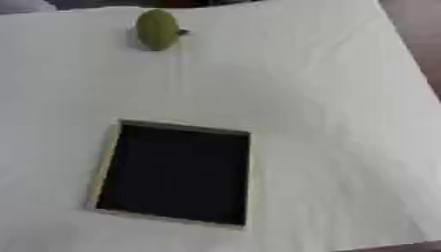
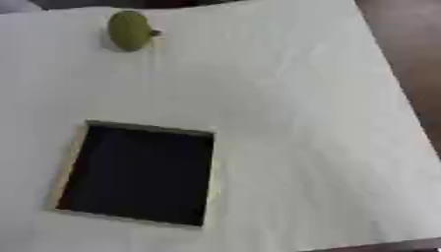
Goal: Pick up objects on the table and place them in the box.
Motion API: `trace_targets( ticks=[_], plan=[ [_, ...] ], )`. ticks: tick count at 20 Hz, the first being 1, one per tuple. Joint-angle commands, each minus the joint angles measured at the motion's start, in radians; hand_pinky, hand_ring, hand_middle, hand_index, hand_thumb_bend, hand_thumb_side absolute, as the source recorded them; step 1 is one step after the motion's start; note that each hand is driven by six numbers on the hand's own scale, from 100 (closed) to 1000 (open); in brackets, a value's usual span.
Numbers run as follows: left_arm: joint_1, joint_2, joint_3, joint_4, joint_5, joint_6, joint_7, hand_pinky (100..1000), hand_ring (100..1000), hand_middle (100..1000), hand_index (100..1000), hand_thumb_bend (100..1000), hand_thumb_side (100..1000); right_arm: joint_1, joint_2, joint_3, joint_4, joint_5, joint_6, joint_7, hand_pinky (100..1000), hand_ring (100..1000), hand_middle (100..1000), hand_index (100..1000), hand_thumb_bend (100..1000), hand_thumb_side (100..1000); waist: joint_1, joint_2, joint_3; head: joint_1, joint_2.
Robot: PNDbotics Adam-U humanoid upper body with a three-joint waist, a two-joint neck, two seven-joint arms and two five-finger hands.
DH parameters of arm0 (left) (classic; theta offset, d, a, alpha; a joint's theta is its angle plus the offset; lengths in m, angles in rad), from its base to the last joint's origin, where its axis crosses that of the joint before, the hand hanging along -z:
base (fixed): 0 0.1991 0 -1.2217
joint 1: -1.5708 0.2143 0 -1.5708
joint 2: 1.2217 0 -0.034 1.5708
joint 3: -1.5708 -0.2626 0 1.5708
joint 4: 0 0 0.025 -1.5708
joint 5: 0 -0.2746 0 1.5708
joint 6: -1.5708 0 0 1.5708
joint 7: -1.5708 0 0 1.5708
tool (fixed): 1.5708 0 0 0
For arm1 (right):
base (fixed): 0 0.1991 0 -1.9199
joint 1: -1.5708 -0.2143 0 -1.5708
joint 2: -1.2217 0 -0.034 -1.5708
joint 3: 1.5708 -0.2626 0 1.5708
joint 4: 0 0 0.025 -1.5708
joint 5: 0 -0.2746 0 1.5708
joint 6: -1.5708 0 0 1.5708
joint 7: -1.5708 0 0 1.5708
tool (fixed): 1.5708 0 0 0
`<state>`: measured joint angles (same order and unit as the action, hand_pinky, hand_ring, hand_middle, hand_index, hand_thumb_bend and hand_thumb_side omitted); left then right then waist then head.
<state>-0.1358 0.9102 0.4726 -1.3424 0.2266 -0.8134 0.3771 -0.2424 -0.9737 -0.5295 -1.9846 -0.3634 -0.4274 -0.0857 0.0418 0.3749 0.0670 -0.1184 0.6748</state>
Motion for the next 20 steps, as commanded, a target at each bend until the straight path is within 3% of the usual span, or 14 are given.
trace_targets(
  ticks=[1,4,6,8,9,10,14,20],
  plan=[
    [-0.024,0.081,-0.007,0.053,0.02,-0.027,0.035,754,673,760,820,100,511,0.033,0.005,-0.025,-0.015,-0.004,-0.047,-0.049,824,790,738,819,100,135,0.001,-0.022,-0.005,0.021,-0.001],
    [-0.063,0.111,-0.033,0.111,0.04,-0.032,0.043,756,674,762,822,100,524,0.083,0.04,-0.023,-0.015,0.01,-0.092,-0.097,833,792,740,819,100,147,-0.001,-0.023,-0.015,0.038,0.002],
    [-0.093,0.127,-0.051,0.144,0.045,-0.038,0.034,758,676,764,823,100,528,0.127,0.051,0.008,-0.015,0.088,-0.145,-0.276,837,794,742,820,100,149,-0.003,-0.023,-0.019,0.05,0.002],
    [-0.125,0.14,-0.069,0.173,0.049,-0.041,0.017,760,680,765,819,100,532,0.16,0.068,0.053,-0.015,0.218,-0.161,-0.448,839,798,744,821,100,153,-0.006,-0.024,-0.02,0.061,0.003],
    [-0.142,0.145,-0.078,0.186,0.052,-0.041,0.006,760,680,765,817,100,504,0.172,0.078,0.073,-0.015,0.275,-0.162,-0.509,839,798,744,821,100,158,-0.007,-0.025,-0.021,0.067,0.003],
    [-0.158,0.15,-0.086,0.198,0.054,-0.041,-0.005,760,680,765,817,100,534,0.182,0.087,0.088,-0.015,0.317,-0.162,-0.553,839,798,744,821,100,152,-0.008,-0.026,-0.022,0.071,0.003],
    [-0.23,0.168,-0.119,0.24,0.056,-0.035,-0.054,761,678,766,820,100,525,0.203,0.112,0.126,-0.015,0.411,-0.157,-0.636,837,798,742,820,100,153,-0.012,-0.03,-0.028,0.08,0.003],
    [-0.363,0.164,-0.174,0.32,0.028,-0.021,-0.127,758,667,757,804,100,549,0.201,0.128,0.147,-0.015,0.448,-0.159,-0.66,835,794,739,818,100,150,-0.012,-0.034,-0.044,0.083,0.006]
  ],
)
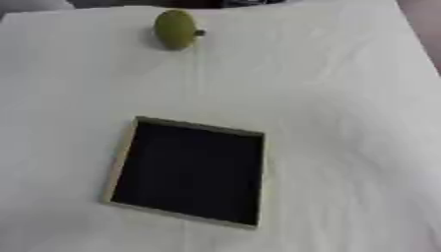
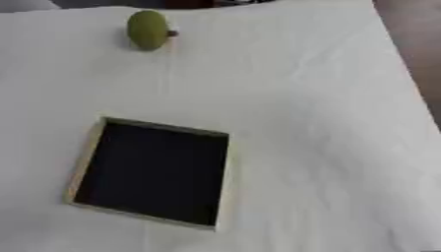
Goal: Pick up objects on the table and place them in the box.
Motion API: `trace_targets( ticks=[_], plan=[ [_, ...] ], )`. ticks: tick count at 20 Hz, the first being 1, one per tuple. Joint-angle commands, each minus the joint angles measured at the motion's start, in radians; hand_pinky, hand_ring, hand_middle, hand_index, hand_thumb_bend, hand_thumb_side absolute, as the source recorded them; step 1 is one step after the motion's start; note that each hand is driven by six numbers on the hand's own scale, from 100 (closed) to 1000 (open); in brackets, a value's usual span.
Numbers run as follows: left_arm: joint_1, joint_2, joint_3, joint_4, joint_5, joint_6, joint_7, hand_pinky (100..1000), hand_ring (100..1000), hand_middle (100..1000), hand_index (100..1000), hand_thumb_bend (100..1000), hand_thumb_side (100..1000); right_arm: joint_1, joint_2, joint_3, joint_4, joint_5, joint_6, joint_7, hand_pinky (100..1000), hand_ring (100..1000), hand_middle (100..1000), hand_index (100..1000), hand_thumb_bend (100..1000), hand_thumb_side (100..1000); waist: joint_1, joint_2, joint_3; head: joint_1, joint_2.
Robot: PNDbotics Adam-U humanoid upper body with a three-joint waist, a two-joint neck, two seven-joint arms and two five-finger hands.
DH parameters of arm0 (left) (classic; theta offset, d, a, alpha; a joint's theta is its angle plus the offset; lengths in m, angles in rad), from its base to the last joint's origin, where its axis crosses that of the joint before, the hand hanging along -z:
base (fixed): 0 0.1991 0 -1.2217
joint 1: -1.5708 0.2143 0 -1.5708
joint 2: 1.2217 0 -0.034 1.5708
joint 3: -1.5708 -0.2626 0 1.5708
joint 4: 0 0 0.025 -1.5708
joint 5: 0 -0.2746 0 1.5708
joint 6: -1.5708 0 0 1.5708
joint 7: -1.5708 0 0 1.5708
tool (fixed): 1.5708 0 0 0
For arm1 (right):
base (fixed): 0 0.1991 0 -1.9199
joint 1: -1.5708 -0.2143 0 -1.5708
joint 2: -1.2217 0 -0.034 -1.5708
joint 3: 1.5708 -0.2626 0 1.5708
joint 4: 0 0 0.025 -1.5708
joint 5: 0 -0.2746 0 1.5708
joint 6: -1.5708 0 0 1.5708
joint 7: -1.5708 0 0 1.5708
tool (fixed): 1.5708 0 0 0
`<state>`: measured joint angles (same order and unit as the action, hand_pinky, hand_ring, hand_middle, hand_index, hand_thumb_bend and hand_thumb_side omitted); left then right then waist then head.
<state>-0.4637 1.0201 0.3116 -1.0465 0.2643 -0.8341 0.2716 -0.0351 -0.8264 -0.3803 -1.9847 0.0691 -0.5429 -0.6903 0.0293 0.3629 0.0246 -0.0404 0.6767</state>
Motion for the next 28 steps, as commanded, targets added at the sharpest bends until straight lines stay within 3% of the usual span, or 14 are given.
trace_targets(
  ticks=[1,7,15,24,28],
  plan=[
    [-0.058,0.05,-0.022,0.039,-0.02,-0.002,-0.032,758,666,754,804,100,515,-0.008,-0.018,-0.001,-0.015,0.016,-0.042,-0.057,834,793,738,817,100,151,0.002,-0.022,-0.005,0.007,0.003],
    [-0.171,0.007,-0.07,0.121,-0.12,-0.028,-0.068,759,664,757,803,100,550,-0.021,-0.015,0.006,-0.015,0.013,-0.04,-0.051,833,792,737,817,100,149,0.005,-0.016,-0.03,0.012,-0.009],
    [-0.322,-0.04,-0.111,0.231,-0.249,-0.011,-0.119,787,716,812,851,100,585,-0.042,-0.018,0.02,-0.015,0.004,-0.043,-0.033,834,792,736,816,100,149,0.011,-0.007,-0.057,0.034,-0.027],
    [-0.446,-0.072,-0.125,0.343,-0.399,0.016,-0.163,821,770,872,906,100,558,-0.067,-0.018,0.03,-0.015,-0.012,-0.041,-0.016,834,793,734,805,100,153,0.034,0.004,-0.115,0.102,-0.046],
    [-0.489,-0.093,-0.126,0.386,-0.464,0.027,-0.169,832,795,906,922,100,543,-0.074,-0.016,0.036,-0.015,-0.019,-0.04,-0.006,834,794,734,805,100,158,0.041,0.008,-0.134,0.142,-0.036]
  ],
)
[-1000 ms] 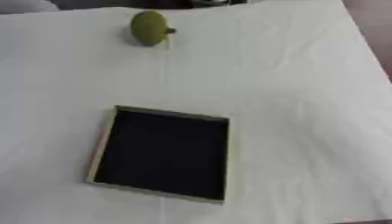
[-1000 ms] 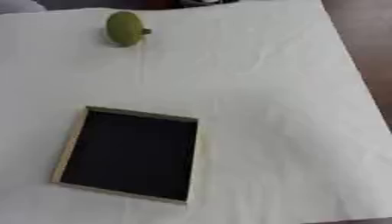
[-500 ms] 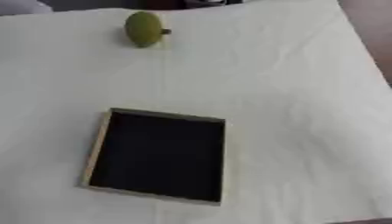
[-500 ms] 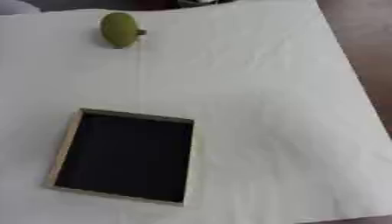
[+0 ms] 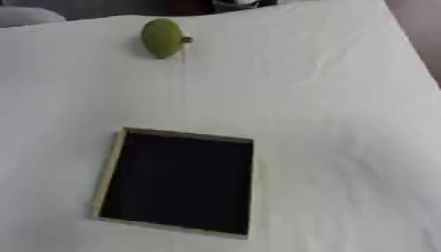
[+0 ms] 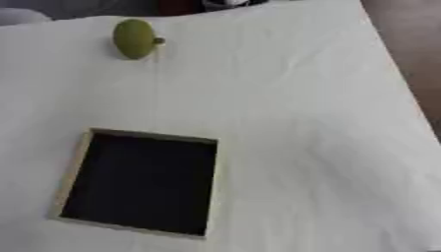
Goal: Pick up objects on the table and place them in the box.
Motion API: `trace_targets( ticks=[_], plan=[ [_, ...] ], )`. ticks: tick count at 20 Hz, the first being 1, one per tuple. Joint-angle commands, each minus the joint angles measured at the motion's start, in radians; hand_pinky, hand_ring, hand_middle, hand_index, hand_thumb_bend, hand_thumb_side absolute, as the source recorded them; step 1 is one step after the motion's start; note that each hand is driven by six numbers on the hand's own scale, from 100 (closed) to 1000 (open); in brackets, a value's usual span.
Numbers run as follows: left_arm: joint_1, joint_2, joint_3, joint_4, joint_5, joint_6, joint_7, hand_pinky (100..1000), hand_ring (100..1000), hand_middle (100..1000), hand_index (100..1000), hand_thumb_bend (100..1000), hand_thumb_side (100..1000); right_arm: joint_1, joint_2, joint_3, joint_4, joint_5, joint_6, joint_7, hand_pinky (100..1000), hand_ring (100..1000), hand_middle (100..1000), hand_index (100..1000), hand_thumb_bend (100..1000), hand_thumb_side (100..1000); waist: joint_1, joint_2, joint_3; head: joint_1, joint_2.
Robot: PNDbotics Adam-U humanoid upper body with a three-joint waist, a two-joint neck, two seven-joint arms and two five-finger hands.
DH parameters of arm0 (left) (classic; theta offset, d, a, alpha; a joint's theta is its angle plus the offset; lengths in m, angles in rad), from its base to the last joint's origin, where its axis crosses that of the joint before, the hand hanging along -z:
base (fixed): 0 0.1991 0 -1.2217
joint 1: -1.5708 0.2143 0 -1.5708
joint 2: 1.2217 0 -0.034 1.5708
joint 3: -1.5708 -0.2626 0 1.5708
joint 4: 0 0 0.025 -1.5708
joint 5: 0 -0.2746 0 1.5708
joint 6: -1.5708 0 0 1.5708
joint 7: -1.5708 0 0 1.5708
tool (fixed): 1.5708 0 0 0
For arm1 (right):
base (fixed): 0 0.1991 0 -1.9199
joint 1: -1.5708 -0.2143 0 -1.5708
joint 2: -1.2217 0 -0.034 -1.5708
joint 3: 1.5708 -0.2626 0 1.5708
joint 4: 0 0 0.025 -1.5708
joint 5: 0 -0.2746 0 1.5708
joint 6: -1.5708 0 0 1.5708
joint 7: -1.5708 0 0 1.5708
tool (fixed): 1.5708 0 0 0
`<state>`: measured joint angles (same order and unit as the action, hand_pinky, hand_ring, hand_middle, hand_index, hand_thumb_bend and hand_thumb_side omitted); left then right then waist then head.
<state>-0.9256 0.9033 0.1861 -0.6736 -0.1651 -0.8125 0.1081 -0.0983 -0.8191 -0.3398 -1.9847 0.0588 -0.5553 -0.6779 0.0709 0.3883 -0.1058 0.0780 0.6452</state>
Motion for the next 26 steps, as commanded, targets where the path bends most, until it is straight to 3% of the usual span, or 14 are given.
trace_targets(
  ticks=[1,7,12,16,26],
  plan=[
    [-0.035,0.02,-0.001,0.021,-0.048,0.007,-0.004,831,794,906,922,100,541,-0.012,-0.022,-0.003,-0.015,-0.011,-0.027,-0.016,834,795,734,805,100,160,0.0,-0.017,-0.008,0.033,-0.003],
    [-0.088,-0.017,-0.004,0.05,-0.125,0.022,-0.005,836,793,903,928,100,534,-0.034,-0.007,0.014,-0.015,-0.04,-0.018,0.013,835,798,734,805,100,172,-0.004,-0.013,-0.041,0.084,-0.002],
    [-0.096,-0.039,-0.008,0.048,-0.164,0.011,-0.019,842,800,907,933,100,528,-0.043,-0.001,0.016,-0.015,-0.061,-0.015,0.027,836,799,734,805,100,179,-0.006,-0.016,-0.045,0.188,0.014],
    [-0.105,-0.048,-0.008,0.05,-0.179,0.01,-0.031,843,801,906,932,100,521,-0.05,0.002,0.018,-0.015,-0.071,-0.014,0.038,836,799,734,804,100,181,-0.005,-0.017,-0.052,0.24,0.015],
    [-0.186,-0.114,-0.002,0.072,-0.306,0.059,-0.055,841,782,895,923,100,497,-0.105,0.006,0.036,-0.015,-0.114,-0.007,0.068,835,802,734,804,100,194,0.0,-0.005,-0.097,0.29,-0.004]
  ],
)
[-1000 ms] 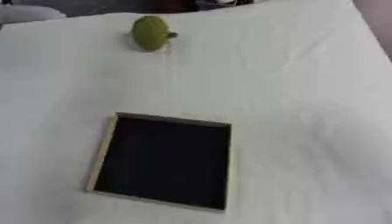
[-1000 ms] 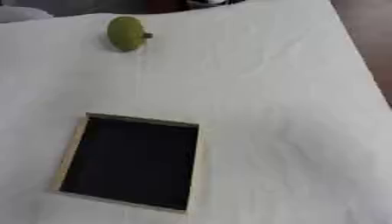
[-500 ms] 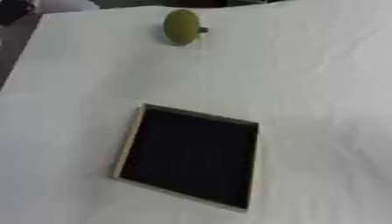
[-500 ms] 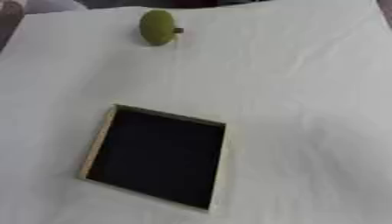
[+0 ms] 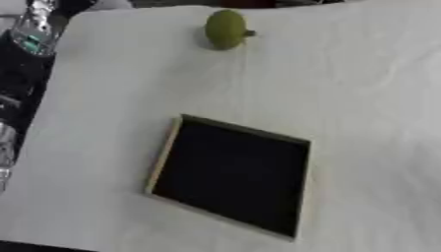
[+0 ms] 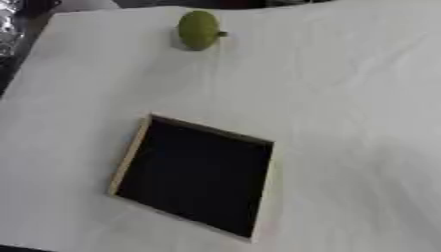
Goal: Pick up objects on the table and place them in the box.
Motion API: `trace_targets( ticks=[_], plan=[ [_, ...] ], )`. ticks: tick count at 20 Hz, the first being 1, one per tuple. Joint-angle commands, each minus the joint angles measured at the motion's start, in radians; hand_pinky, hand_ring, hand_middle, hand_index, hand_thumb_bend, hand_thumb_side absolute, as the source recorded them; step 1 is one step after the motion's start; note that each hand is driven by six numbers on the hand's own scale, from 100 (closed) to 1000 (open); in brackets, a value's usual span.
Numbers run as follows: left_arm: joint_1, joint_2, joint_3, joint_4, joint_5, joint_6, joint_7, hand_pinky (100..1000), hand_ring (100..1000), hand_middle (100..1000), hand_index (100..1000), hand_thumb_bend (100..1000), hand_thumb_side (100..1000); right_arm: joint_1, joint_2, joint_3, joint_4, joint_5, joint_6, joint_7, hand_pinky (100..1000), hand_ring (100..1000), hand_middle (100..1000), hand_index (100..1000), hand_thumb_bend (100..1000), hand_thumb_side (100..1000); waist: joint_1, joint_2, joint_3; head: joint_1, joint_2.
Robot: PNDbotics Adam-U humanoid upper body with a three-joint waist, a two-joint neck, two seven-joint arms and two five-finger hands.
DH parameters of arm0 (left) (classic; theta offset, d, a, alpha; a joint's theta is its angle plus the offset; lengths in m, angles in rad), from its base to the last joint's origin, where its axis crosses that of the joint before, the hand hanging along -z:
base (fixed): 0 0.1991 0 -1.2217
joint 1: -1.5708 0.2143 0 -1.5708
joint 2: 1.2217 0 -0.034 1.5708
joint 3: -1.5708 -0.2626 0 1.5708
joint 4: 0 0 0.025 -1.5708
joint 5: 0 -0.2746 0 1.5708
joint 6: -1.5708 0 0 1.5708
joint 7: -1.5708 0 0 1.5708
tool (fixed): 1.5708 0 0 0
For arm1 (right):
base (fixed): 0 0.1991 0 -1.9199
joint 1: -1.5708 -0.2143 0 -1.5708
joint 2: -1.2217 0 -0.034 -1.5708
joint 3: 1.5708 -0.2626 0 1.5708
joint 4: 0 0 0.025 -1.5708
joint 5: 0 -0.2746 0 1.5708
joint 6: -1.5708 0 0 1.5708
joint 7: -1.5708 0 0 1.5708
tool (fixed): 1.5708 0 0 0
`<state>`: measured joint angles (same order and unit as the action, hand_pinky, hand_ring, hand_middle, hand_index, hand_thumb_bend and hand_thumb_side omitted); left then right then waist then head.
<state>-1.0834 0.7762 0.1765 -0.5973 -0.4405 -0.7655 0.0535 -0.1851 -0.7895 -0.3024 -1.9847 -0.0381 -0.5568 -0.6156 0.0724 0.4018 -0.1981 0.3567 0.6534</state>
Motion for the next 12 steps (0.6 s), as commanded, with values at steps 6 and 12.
trace_targets(
  ticks=[6,12],
  plan=[
    [-0.028,-0.004,-0.001,0.005,-0.126,0.01,-0.026,884,847,934,917,100,436,-0.05,-0.022,0.007,-0.015,-0.044,0.01,0.036,837,805,733,805,100,204,0.012,-0.009,-0.032,0.017,-0.012],
    [-0.022,-0.006,-0.009,0.029,-0.282,-0.008,-0.11,929,896,948,944,100,433,-0.057,-0.017,0.011,-0.015,-0.056,0.024,0.052,837,808,732,804,100,215,0.016,-0.004,-0.034,0.017,-0.008]
  ],
)
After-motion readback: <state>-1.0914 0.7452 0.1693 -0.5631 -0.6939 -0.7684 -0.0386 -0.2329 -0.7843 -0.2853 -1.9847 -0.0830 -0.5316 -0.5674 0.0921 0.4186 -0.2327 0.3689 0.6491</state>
